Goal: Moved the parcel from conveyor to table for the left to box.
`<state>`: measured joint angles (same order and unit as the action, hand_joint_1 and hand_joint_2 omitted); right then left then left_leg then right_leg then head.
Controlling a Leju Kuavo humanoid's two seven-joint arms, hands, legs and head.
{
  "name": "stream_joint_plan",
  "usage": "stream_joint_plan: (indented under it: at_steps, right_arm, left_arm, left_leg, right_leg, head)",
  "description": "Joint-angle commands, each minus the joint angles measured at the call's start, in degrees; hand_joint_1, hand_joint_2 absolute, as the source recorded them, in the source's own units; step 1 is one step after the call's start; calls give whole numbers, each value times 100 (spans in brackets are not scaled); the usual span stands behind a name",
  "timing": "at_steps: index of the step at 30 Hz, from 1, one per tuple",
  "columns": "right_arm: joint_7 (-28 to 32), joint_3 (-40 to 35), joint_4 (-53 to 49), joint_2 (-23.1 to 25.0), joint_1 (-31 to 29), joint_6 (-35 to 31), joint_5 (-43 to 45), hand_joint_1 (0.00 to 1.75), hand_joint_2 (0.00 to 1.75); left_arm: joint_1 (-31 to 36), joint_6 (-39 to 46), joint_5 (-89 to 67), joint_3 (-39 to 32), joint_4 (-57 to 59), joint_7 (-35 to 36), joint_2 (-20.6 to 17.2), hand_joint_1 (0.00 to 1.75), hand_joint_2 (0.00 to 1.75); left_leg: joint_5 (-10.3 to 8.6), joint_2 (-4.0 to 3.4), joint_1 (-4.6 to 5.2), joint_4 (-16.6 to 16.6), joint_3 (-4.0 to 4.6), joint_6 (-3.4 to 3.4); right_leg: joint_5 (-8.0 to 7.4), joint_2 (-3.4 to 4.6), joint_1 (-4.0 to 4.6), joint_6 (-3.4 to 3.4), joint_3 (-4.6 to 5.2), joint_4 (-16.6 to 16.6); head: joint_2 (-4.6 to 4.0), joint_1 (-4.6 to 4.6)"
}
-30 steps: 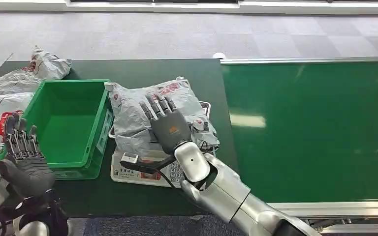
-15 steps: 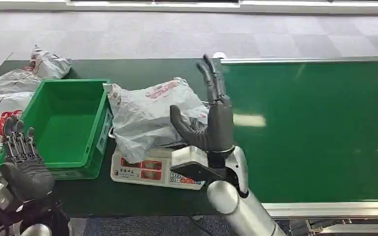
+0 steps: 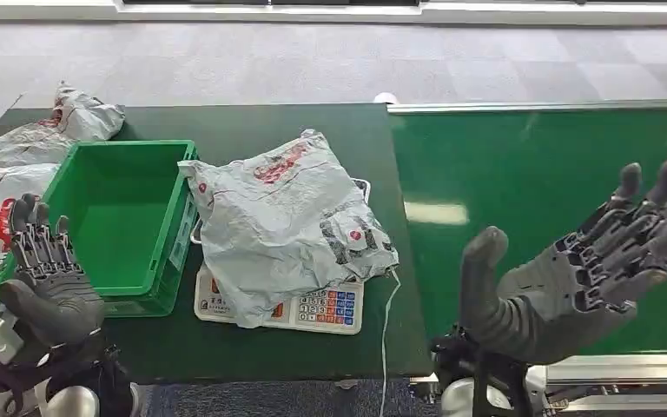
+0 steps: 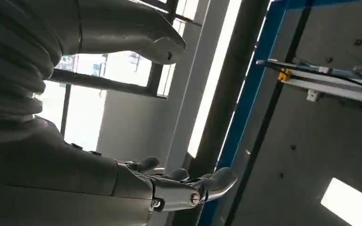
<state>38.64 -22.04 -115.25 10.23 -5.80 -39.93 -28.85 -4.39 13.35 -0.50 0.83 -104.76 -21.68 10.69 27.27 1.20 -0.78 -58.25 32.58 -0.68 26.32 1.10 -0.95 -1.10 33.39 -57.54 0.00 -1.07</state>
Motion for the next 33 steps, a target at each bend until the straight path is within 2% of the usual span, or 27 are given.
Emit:
stream_joint_plan:
  at_steps: [1, 5, 6, 8, 9, 10, 11, 12, 13, 15, 18, 24, 32, 33]
  right_arm:
    - [136, 914, -1792, 558, 332, -7, -568, 0, 175]
    - [136, 930, -1801, 583, 347, -7, -631, 0, 175]
    - [136, 930, -1801, 583, 347, -7, -631, 0, 175]
    - [136, 930, -1801, 583, 347, -7, -631, 0, 175]
    - [136, 1020, -1595, 654, 366, -7, -644, 0, 175]
    - [136, 982, -1507, 640, 414, -7, -561, 0, 175]
    - [136, 982, -1507, 640, 414, -7, -561, 0, 175]
    - [136, 1017, -1399, 542, 429, -7, -386, 0, 175]
    - [136, 1052, -1398, 552, 407, -7, -402, 0, 175]
    - [136, 1003, -1258, 469, 392, -7, -304, 0, 175]
    - [136, 877, -919, 469, 328, -7, -258, 0, 175]
    - [136, 877, -919, 469, 328, -7, -258, 0, 175]
    - [136, 877, -919, 469, 328, -7, -258, 0, 175]
    - [136, 767, -748, 362, 267, -7, -134, 0, 175]
  left_arm:
    - [496, -262, -1755, 645, 551, 439, -795, 0, 0]
    - [547, -308, -1901, 671, 589, 507, -807, 0, 0]
    - [547, -308, -1901, 671, 589, 507, -807, 0, 0]
    - [547, -308, -1901, 671, 589, 507, -807, 0, 0]
    - [736, -519, -2385, 796, 742, 798, -906, 0, 0]
    - [850, -547, -2627, 932, 811, 860, -999, 0, 0]
    - [850, -547, -2627, 932, 811, 860, -999, 0, 0]
    - [1151, -763, -3379, 1230, 1034, 1023, -1275, 0, 0]
    - [1322, -830, -3442, 1305, 1158, 1056, -1299, 0, 175]
    - [2213, -1345, -3915, 1763, 2044, 1368, -1603, 0, 175]
    - [2981, -1899, -4140, 2323, 3157, 1368, -1790, 0, 175]
    - [2981, -1899, -4140, 2323, 3157, 1368, -1790, 0, 175]
    - [2981, -1899, -4140, 2323, 3157, 1368, -1790, 0, 175]
    - [3307, -2471, -4330, 2832, 3572, 1428, -1960, 0, 175]
  left_leg:
    - [-3, 19, 5, -3, 16, 2]
    - [-15, 35, 4, 13, 11, 3]
    - [-4, 19, -1, 5, 1, 3]
    - [-6, -1, 5, 10, -1, 5]
    - [-8, -5, 3, 11, 0, 5]
    - [-2, -3, 0, 1, 0, 1]
    - [-8, 7, -1, 5, 5, 2]
    - [-18, 22, -2, 15, 5, 2]
    - [-19, 23, -2, 18, 4, 1]
    - [-19, 33, -3, 8, 7, 3]
    - [-33, 60, -1, 12, 8, 2]
    - [-34, -17, 0, 11, 4, -3]
    - [-35, -15, -1, 11, 9, -4]
    - [-37, -18, -2, 15, 10, -3]
  right_leg:
    - [8, -32, -4, 6, 11, -10]
    - [6, -67, 0, 18, 4, 4]
    - [4, -28, 3, 7, -10, 4]
    - [-1, -15, -1, 9, -2, 3]
    - [-2, -16, 0, 10, 0, 5]
    - [1, -3, -1, 3, 0, -2]
    - [0, -22, 1, 8, 0, 2]
    - [-3, -45, 5, 13, -3, 11]
    - [-3, -47, 5, 14, -6, 13]
    - [-2, -50, 6, 10, -8, 8]
    - [-9, -78, 3, 12, -12, 10]
    - [-35, -1, 1, 17, 7, 5]
    - [-38, -5, 5, 19, 12, 7]
    - [-41, -5, 6, 20, 13, 11]
  head:
    - [0, -2]
    - [0, -2]
    - [0, 2]
    - [0, 0]
    - [0, 0]
    - [0, 0]
    - [0, 0]
    - [0, 0]
    - [0, -2]
    - [0, -2]
    - [0, 0]
    - [0, -2]
    - [0, 0]
    - [0, -2]
